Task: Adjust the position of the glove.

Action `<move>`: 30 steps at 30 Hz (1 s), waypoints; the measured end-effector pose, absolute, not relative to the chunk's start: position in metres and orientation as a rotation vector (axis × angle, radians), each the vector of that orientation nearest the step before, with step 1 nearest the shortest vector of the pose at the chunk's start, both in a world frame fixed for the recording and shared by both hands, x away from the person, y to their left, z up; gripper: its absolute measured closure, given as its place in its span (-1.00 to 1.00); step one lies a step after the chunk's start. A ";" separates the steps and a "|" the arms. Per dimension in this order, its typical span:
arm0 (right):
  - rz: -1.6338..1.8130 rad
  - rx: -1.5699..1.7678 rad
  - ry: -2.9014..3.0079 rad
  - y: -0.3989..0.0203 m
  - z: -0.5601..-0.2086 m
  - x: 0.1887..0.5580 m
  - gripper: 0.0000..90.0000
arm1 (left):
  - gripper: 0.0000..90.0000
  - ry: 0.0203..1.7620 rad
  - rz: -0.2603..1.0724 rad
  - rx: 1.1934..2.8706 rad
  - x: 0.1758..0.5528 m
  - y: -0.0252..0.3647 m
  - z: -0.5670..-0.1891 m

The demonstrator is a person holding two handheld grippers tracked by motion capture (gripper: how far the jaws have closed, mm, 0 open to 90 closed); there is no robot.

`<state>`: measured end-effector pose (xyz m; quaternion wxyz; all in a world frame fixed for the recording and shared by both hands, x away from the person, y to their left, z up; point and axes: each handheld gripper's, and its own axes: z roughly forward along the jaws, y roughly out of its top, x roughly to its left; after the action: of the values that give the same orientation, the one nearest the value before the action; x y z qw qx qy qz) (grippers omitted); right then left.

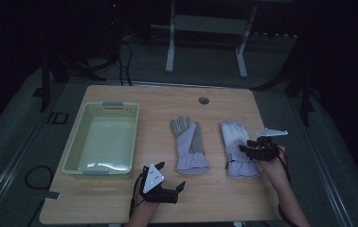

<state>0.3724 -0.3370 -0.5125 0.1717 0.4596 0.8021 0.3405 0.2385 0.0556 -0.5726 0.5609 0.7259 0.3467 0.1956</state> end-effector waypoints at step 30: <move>1.009 1.412 2.254 -0.333 -0.520 0.368 0.79 | -1.00 0.820 0.455 1.709 0.239 0.056 -0.573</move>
<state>0.3680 -0.3332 -0.5199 0.1480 0.4908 0.7837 0.3508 0.2390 0.0563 -0.5726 0.5614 0.7254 0.3483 0.1933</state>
